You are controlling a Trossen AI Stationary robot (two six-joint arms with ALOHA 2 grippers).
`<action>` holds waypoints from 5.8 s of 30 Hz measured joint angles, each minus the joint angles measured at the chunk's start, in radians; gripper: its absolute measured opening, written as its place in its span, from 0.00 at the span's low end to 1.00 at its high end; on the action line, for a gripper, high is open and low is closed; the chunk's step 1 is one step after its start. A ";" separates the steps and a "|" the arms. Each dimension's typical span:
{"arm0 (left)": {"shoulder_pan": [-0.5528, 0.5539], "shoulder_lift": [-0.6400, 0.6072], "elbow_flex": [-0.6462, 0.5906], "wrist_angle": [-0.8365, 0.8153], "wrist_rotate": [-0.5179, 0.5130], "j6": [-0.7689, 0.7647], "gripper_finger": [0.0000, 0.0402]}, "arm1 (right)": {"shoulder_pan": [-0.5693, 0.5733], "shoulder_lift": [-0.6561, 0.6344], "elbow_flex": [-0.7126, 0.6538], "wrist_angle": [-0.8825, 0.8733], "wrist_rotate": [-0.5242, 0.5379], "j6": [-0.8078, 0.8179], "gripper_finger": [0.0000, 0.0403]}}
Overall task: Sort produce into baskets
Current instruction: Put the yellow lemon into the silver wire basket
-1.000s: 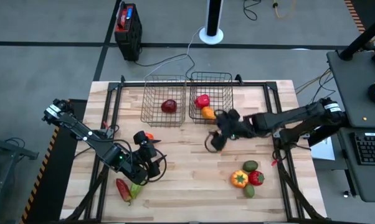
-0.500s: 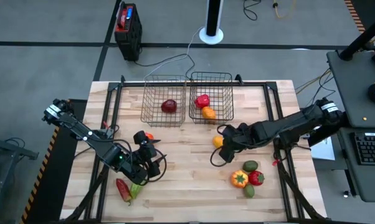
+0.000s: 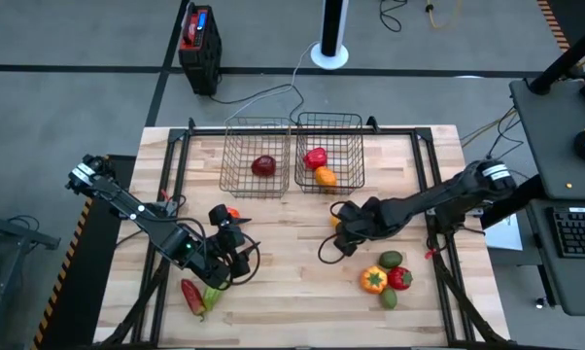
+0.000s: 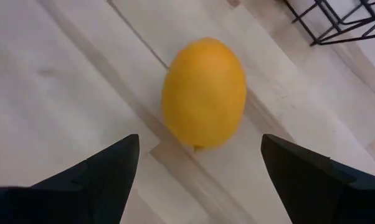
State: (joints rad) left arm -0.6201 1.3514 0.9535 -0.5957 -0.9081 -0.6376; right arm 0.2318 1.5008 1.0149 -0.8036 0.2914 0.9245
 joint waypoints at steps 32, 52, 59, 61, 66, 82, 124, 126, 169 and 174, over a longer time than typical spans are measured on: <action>0.000 0.000 -0.032 0.037 -0.002 0.000 0.74 | -0.036 0.144 0.000 0.067 0.024 -0.027 0.78; -0.001 0.000 -0.081 0.300 0.183 0.232 0.74 | 0.053 0.117 0.000 0.144 0.024 -0.049 0.53; 0.014 0.000 -0.235 0.714 0.212 0.420 0.74 | 0.135 0.118 0.000 0.486 0.024 -0.240 0.53; 0.024 0.000 -0.271 0.792 0.231 0.431 0.74 | 0.152 0.119 0.000 0.595 0.024 -0.349 0.53; 0.039 0.000 -0.328 0.895 0.245 0.437 0.74 | 0.161 0.127 0.000 0.863 0.050 -0.585 0.53; 0.047 0.000 -0.294 0.936 0.271 0.502 0.74 | 0.141 0.140 0.004 1.057 0.052 -0.866 0.52; 0.087 0.213 -0.188 1.131 0.280 0.681 0.59 | 0.140 0.141 0.009 1.037 0.058 -0.844 0.72; 0.087 0.212 -0.188 1.130 0.281 0.681 0.59 | 0.140 0.141 0.009 1.032 0.059 -0.838 0.76; 0.858 -0.152 0.025 -0.033 0.714 0.778 0.59 | 0.140 0.090 0.188 0.495 0.132 -0.609 0.81; 0.950 -0.093 0.025 -0.078 0.742 0.825 0.59 | 0.140 0.090 0.188 0.495 0.132 -0.603 0.81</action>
State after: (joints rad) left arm 0.3301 1.2587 0.9788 -0.6735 -0.1658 0.1874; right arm 0.3721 1.5906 1.2030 -0.3088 0.4232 0.3216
